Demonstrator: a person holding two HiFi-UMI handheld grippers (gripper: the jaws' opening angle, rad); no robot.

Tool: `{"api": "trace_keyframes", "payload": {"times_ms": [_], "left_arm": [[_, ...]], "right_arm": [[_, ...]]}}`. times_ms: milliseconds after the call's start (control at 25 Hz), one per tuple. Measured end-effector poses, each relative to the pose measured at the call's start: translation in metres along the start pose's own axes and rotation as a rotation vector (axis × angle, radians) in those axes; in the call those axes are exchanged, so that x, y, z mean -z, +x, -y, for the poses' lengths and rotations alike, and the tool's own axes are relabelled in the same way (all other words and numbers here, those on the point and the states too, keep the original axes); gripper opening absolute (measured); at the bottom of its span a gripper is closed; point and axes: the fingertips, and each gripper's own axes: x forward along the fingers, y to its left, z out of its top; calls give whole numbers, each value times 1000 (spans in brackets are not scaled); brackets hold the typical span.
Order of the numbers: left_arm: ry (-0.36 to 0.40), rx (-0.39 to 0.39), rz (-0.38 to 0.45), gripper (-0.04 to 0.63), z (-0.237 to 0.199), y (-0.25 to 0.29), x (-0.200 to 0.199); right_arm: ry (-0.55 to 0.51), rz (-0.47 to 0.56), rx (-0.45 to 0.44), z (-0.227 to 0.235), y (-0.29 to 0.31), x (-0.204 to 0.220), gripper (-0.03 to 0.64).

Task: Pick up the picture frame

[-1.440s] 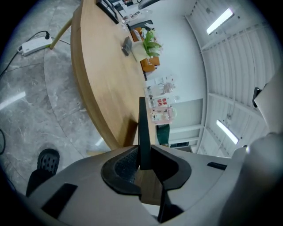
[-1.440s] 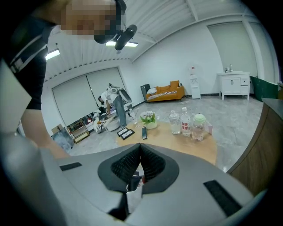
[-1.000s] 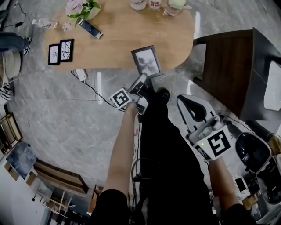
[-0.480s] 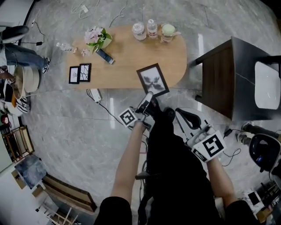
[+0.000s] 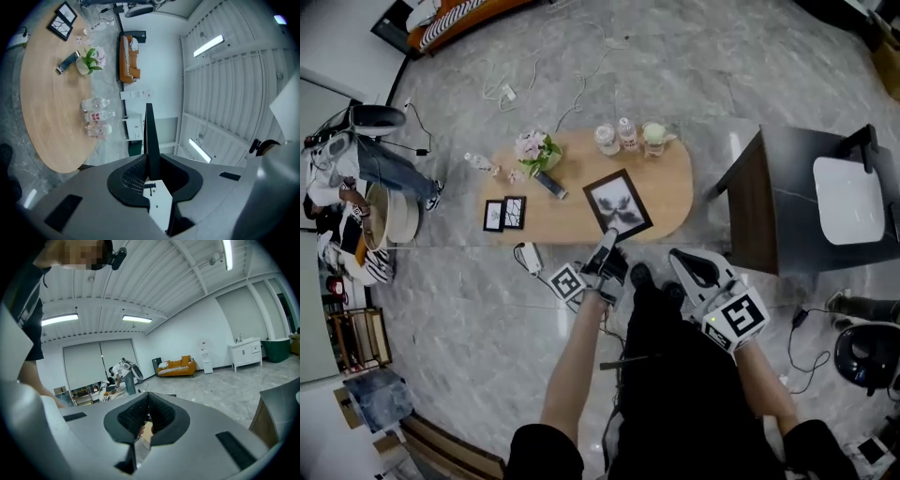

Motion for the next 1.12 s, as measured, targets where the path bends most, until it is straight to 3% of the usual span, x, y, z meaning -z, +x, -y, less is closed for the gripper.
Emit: {"api": "trace_keyframes", "payload": {"times_ms": [400,680,920,1120], "left_arm": [[63,71,49,74,120,0,-18],[89,154,121,74,230,-26,-27],[161,191,173,74,274,-32,-23],[171,195,212,74,278,-39,-26]], "right_arm": [[-27,81,-3,-7,-27,-68,12],[-72,111,-8,-37,-46,-121,12],[-108,153,-31,-35,-47,-139,12],[-158,155,-19,-29,-34,-137,12]]}}
